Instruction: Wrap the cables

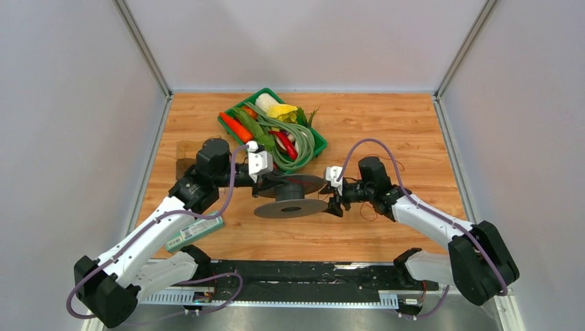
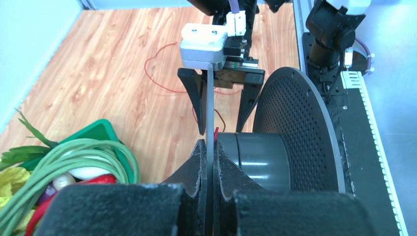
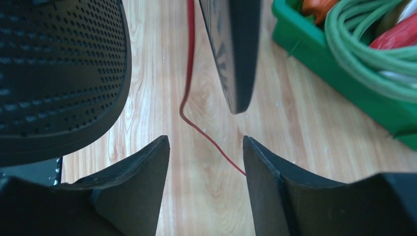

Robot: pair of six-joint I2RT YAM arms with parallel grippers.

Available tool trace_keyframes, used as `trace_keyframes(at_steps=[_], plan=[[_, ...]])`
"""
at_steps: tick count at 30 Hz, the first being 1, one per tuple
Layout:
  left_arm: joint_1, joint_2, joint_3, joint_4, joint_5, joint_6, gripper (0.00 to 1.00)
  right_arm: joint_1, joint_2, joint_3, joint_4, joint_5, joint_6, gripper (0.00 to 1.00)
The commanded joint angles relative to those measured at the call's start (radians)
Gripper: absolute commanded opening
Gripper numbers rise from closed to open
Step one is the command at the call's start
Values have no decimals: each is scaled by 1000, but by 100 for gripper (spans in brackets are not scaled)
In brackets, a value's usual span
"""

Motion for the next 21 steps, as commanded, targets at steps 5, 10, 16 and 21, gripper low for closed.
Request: trace_keyframes(at_steps=[5,10,16,21], plan=[[6,-42,119,77,55,-98,0,-3,28,38,233,-43,117,66],[21,-44,142,87,49,-136,0,-1,65,39,295,-70,183,56],[41,-38,182,83,67,-161,0,-3,76,19,295,-11,167,73],[52,-48,191,37,92,-127,0,-61,48,68,144,-21,50,75]])
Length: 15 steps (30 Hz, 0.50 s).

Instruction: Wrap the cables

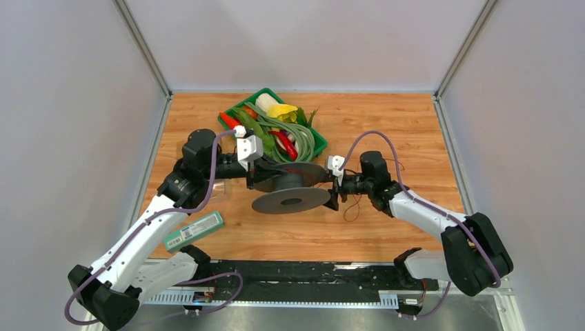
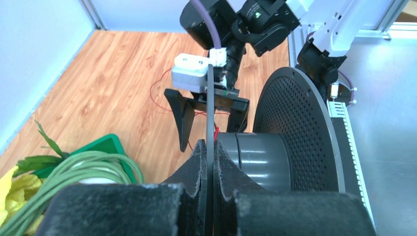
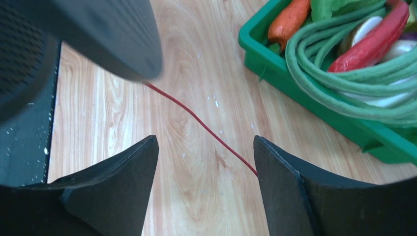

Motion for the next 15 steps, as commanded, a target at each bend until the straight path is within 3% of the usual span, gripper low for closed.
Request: trace_keyframes(at_steps=[1,6,11,15], plan=[[8,-37,67,57,76,18,0,-53,-24,65,-153,1,-155,76],[6,-43,61,12,94,78,0,-143,-24,120,-386,9,-334,76],[8,-43,58,6,91,98,0,-172,-9,154,-494,69,-433,74],[8,-45,61,15,68,93,0,-174,31,185,-583,101,-492,54]])
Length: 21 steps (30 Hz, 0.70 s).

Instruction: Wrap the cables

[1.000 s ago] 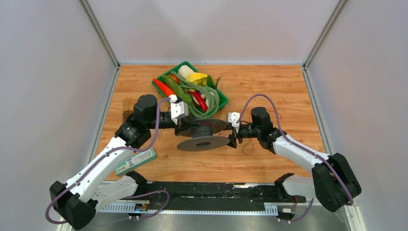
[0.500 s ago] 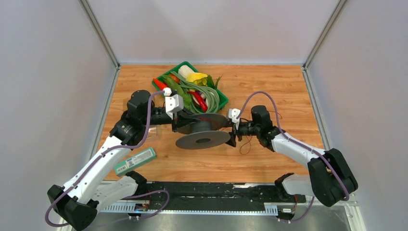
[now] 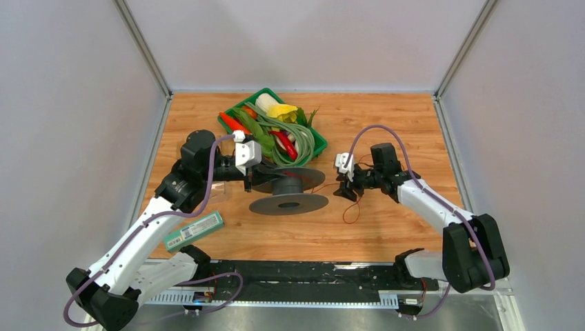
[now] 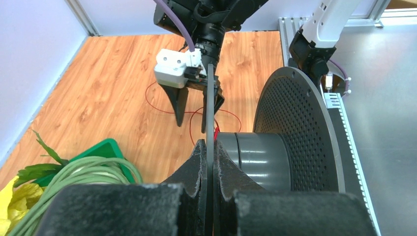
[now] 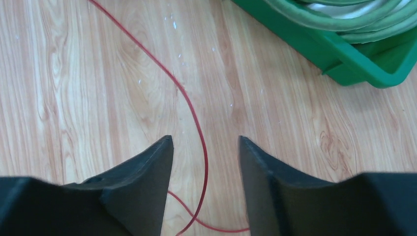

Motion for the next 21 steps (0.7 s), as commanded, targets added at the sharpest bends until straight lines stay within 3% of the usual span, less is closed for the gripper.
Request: trace_keyframes(at_steps=[1,9,21], plan=[[6,-25,47,60,-1,27,0,-7,32,60,-142,51,-135,47],[4,-53,27,100,-87,0,0,-66,20,45,-246,94,-221,0],[10,-74,-3,144,-147,-69,0,-130,3,17,-277,119,-244,0]])
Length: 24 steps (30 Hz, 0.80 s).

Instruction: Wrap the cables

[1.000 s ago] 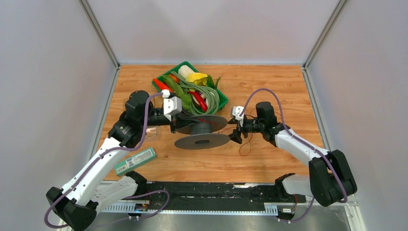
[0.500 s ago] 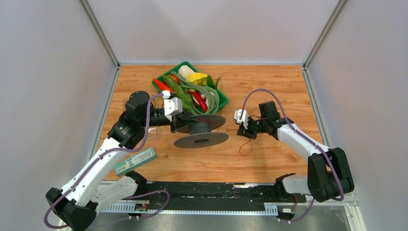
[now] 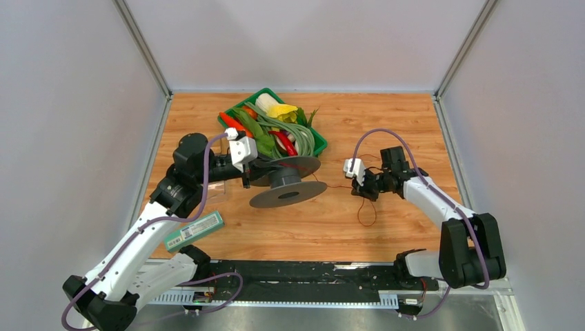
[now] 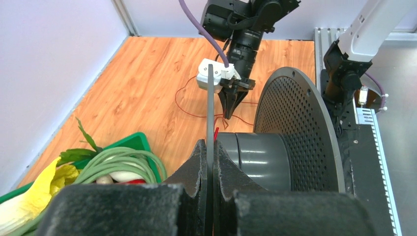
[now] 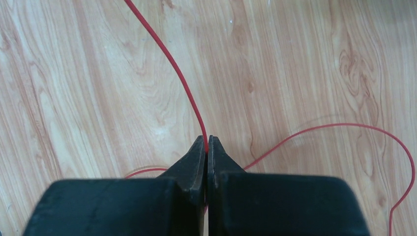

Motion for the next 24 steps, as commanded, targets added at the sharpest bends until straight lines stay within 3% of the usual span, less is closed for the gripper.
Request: trace_keyframes(at_steps=[1,16,24], plan=[[7,-26,5,110,-18,-42,0,-20,-31,-4,-19,10,-40,0],[62,-3,28,150,-32,-139,0,-94,-19,15,-76,27,-80,0],[64,104,166,188,-195,-447,0,-69,18,131,2,-34,168,0]])
